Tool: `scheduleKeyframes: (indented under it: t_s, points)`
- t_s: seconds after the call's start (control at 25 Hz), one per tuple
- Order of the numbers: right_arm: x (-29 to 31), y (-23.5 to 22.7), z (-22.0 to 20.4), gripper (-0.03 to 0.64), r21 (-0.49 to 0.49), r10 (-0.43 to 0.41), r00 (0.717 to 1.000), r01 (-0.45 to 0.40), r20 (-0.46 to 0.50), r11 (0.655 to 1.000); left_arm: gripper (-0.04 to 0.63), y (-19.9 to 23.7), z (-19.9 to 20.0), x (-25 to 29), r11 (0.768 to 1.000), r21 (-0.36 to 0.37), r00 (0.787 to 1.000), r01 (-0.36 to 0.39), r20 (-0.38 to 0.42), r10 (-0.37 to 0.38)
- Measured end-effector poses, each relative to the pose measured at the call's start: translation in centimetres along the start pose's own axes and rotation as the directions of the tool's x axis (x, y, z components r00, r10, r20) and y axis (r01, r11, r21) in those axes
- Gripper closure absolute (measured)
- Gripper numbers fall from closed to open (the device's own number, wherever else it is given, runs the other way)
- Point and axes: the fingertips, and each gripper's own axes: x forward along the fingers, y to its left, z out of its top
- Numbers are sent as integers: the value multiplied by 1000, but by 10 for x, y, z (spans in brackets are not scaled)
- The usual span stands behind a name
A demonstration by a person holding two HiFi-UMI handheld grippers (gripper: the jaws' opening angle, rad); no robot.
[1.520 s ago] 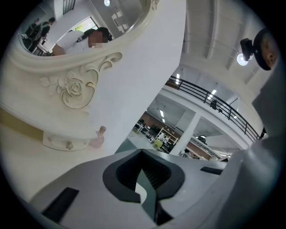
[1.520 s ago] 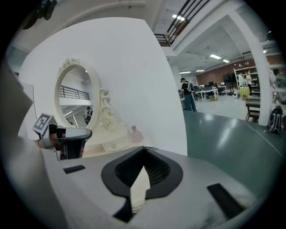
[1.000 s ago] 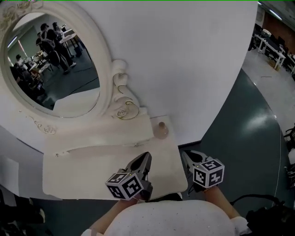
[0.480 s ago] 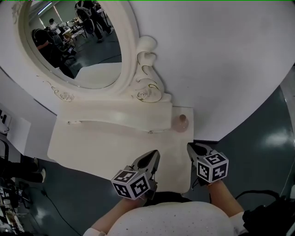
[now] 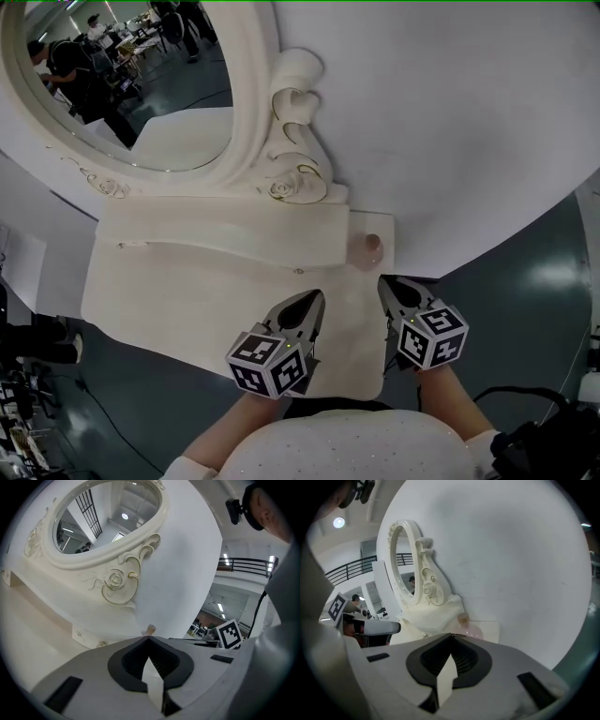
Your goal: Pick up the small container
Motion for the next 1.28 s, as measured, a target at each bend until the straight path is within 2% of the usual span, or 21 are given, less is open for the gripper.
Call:
scheduleKeyframes:
  t_s: [0.16, 0.2, 0.32, 0.4, 0.64, 1.08, 1.2, 1.28]
  points:
    - [15, -9, 9, 601, -37, -13, 1000, 13, 13, 999, 594, 1, 5, 7, 1000, -18, 1000, 23, 0, -23]
    - [18, -10, 13, 543, -55, -3, 1000, 5, 28, 998, 594, 1, 5, 7, 1000, -13, 1000, 28, -5, -28]
    - [29, -14, 24, 425, -112, 17, 997, -8, 75, 994, 594, 5, 2, 8, 1000, 5, 999, 23, -26, -23]
    - [40, -21, 25, 396, -135, 4, 997, 6, 73, 991, 594, 11, -1, 9, 1000, 2, 999, 16, -39, -16]
    - [68, -35, 20, 394, -170, -17, 999, 22, 32, 985, 594, 28, -6, 8, 1000, -14, 998, -14, -62, 13]
    - [95, -33, 25, 387, -264, -39, 999, 42, 17, 964, 594, 39, -7, 11, 999, -33, 997, -29, -72, 26]
    - [97, -35, 27, 434, -289, -49, 998, 56, 31, 956, 594, 44, -9, 10, 999, -35, 997, -35, -77, 32]
    - [98, -35, 28, 433, -300, -38, 999, 48, 39, 953, 594, 48, -11, 10, 998, -49, 996, -39, -80, 35]
